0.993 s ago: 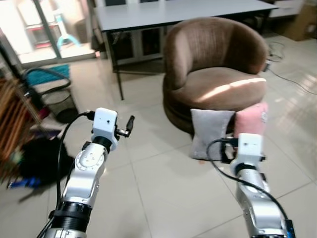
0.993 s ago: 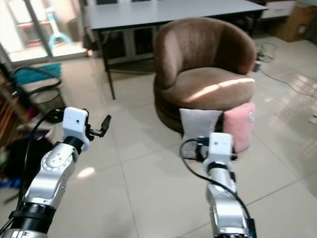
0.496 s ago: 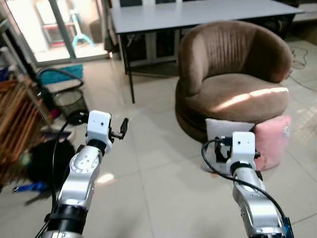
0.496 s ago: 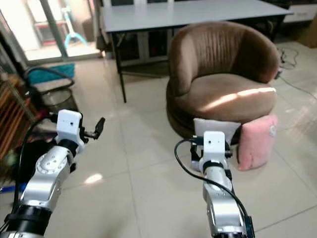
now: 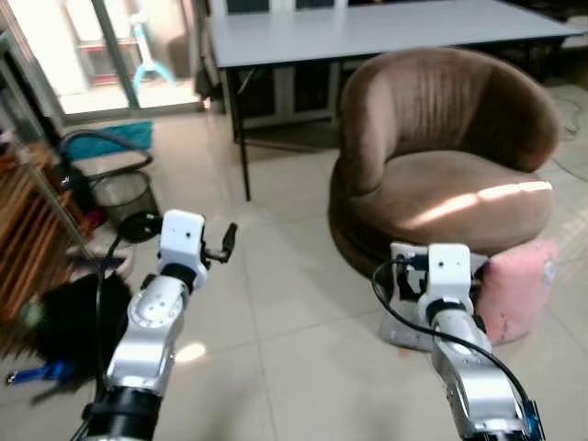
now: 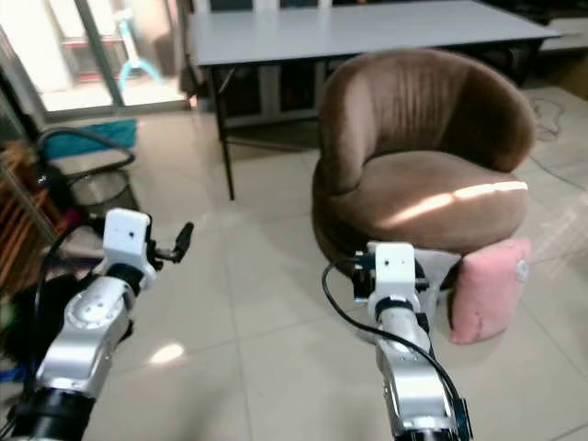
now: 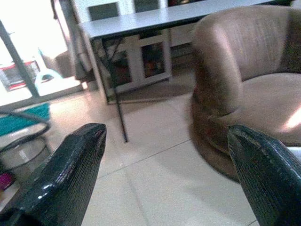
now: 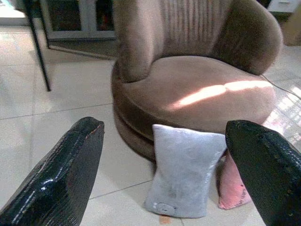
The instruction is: Move the pillow to the sofa from floor
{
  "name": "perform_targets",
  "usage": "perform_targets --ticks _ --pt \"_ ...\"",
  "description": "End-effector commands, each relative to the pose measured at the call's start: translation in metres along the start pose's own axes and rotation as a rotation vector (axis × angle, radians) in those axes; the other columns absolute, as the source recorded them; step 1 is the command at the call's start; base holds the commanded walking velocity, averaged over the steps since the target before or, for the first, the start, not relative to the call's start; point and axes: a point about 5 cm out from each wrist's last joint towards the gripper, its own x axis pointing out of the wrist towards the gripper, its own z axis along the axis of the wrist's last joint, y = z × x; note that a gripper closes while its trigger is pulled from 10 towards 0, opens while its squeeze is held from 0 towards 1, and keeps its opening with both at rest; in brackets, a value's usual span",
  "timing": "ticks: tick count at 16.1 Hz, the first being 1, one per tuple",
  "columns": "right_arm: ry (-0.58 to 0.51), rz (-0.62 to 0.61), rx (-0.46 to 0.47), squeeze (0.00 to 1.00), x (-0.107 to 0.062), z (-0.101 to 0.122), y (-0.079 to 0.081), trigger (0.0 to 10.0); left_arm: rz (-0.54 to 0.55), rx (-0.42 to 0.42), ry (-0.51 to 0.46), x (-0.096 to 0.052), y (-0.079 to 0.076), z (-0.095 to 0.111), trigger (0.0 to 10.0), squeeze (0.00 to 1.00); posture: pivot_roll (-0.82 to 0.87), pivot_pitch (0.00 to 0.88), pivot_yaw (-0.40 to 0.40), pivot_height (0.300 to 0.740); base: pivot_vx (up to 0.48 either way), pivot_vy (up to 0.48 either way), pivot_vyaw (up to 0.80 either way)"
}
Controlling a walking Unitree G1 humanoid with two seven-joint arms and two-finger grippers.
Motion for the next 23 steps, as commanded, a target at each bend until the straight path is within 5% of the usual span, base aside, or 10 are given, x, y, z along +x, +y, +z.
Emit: perform_targets --ticks 1,23 --pt "0.018 -0.006 0.006 0.0 0.0008 -0.0041 -0.0045 10.0 -0.018 0.008 -0.002 0.0015 -0.0059 0.0019 10.0 0.0 -0.02 0.0 0.021 0.74 0.435 0.0 0.0" --pt "-0.007 0.008 -0.015 0.0 -0.0013 -0.0054 -0.0021 10.0 -0.034 0.02 0.004 0.0005 -0.009 -0.0003 10.0 0.0 -0.02 0.0 0.026 0.74 0.43 0.0 0.0"
